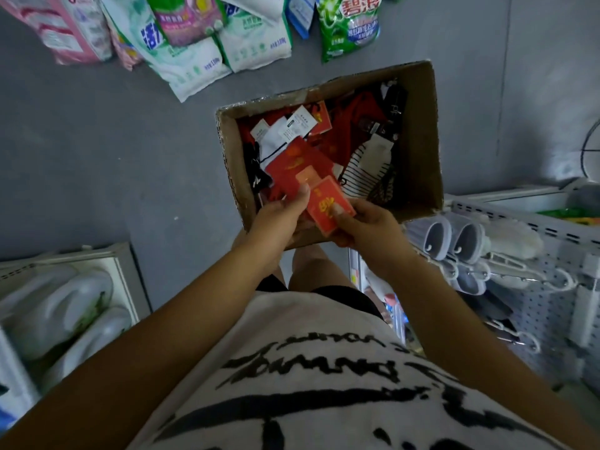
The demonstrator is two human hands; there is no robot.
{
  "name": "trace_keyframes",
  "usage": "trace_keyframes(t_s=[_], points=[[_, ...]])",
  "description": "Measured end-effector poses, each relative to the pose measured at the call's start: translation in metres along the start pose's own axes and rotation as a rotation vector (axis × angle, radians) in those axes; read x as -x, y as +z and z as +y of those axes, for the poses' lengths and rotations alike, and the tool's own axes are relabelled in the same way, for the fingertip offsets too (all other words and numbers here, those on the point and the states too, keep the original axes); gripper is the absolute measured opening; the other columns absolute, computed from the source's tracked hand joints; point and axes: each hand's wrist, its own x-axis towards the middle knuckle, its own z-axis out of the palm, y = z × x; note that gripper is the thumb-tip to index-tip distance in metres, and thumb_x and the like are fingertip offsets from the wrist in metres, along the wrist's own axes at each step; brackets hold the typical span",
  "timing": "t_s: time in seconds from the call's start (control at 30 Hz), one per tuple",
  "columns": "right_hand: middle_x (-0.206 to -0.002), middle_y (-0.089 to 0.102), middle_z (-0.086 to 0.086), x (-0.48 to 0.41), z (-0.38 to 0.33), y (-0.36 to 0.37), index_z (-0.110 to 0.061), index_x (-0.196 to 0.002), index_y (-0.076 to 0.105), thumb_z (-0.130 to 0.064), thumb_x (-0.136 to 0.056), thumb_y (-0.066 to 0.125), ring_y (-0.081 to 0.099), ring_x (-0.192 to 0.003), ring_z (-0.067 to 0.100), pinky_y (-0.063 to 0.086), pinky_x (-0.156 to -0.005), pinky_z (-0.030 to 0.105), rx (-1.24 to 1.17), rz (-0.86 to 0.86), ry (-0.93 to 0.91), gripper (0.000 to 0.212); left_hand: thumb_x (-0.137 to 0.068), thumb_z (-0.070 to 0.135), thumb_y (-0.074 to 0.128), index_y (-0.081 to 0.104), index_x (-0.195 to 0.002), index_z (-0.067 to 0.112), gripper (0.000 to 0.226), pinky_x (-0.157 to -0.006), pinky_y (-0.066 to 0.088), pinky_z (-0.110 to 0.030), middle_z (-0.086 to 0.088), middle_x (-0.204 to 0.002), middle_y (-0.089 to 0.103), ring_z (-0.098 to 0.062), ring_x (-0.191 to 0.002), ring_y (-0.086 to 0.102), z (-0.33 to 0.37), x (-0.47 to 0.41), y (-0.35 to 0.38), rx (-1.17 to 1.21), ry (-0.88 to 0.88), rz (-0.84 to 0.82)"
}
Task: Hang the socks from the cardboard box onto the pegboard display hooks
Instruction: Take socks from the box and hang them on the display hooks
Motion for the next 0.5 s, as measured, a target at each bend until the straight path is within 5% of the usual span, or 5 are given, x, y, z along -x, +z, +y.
trace_keyframes(t_s=[0.17,0.33,0.5], points=[[-0.098,0.076,0.009,-0.029,-0.02,-0.001,-0.018,-0.103,0.071,-0.034,-0.1,0.06,0.074,-0.091,0.017,0.062,-0.081,0.032,0.168,0.002,-0.037,0.019,-0.099,0.029,0.064,0.059,-0.124,0.017,0.028,-0.088,0.06,-0.044,-0.008,-0.115,0.073,-0.024,-0.103,0.072,0.006,-0.009,0.003,0.392,-0.02,0.143],[-0.117,0.067,0.002,-0.109,-0.048,-0.009,-0.017,-0.119,0.063,-0.039,-0.1,0.058,0.064,-0.111,0.02,0.054,-0.099,0.04,0.258,0.164,-0.074,0.03,-0.098,0.031,0.066,0.057,-0.128,0.019,0.034,-0.07,0.063,-0.037,-0.006,-0.116,0.072,-0.023,-0.104,0.07,0.01,-0.024,-0.014,0.329,0.002,0.236],[-0.126,0.065,0.015,-0.187,-0.062,0.008,-0.007,-0.132,0.059,-0.037,-0.103,0.051,0.064,-0.11,0.028,0.053,-0.092,0.037,0.365,0.206,-0.006,0.043,-0.098,0.034,0.065,0.059,-0.131,0.018,0.037,-0.064,0.063,-0.032,-0.005,-0.116,0.073,-0.022,-0.104,0.071,0.005,-0.038,-0.019,0.293,0.007,0.253]])
